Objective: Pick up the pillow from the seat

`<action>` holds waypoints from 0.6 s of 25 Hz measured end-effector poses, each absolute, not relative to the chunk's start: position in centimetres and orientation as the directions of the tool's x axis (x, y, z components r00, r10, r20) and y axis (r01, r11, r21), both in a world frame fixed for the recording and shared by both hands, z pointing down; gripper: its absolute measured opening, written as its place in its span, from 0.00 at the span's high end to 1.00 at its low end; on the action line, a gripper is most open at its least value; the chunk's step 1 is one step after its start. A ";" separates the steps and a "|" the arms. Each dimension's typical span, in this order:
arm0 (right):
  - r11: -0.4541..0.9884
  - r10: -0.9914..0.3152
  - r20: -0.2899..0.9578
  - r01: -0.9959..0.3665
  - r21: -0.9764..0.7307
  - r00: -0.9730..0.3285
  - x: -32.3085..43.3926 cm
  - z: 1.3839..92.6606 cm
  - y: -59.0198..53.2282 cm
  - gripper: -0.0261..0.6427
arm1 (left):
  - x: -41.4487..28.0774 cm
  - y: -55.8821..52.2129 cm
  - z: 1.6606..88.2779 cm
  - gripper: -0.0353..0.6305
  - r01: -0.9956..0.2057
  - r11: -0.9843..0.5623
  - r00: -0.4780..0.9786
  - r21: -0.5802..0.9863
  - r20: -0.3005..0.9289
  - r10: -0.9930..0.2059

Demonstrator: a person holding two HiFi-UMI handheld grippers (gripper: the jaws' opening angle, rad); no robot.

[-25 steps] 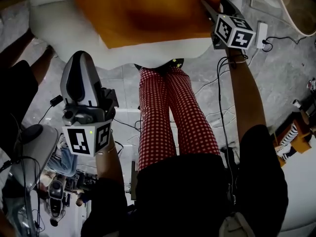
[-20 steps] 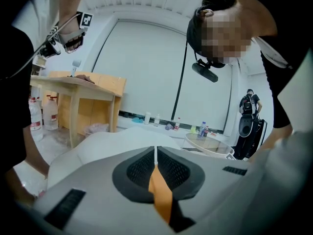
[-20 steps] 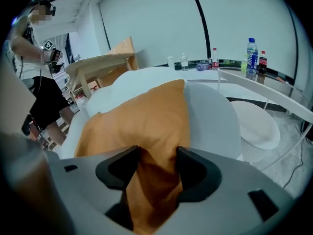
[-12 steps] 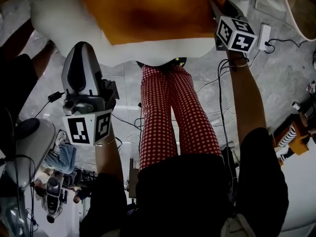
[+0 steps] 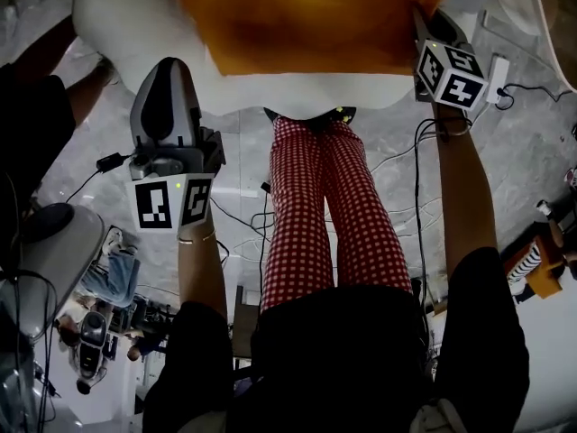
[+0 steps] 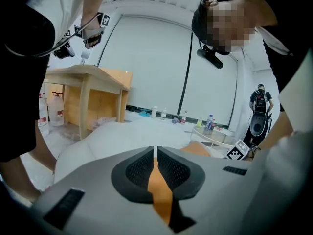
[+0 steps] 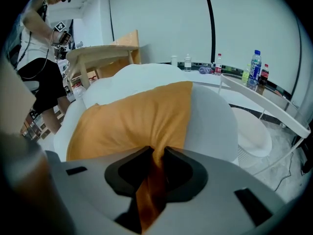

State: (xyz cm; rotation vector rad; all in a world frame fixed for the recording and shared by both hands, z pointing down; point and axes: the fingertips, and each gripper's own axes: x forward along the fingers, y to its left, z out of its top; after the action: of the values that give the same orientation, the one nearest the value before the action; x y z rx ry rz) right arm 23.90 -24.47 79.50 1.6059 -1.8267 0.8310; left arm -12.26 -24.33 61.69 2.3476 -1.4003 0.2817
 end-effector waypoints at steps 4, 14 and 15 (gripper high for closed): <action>0.078 -0.643 0.757 -0.993 -0.085 -0.115 24.1 79.2 -24.4 0.80 | -13.4 -25.0 63.2 0.93 -0.884 -0.398 0.465 0.245 0.371 -0.804; 0.067 -0.650 0.754 -0.996 -0.065 -0.093 23.9 79.7 -24.3 0.80 | -15.9 -26.1 71.0 0.81 -0.878 -0.393 0.477 0.272 0.466 -0.745; 0.068 -0.652 0.753 -0.996 -0.061 -0.091 23.9 79.8 -24.3 0.80 | -16.1 -26.3 71.8 0.80 -0.879 -0.393 0.476 0.269 0.482 -0.736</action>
State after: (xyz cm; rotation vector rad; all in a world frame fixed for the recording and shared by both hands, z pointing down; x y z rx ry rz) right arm 23.87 -24.35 79.75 1.6366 -1.8024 0.8112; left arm -16.14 -26.26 71.79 2.2392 -1.3373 0.3921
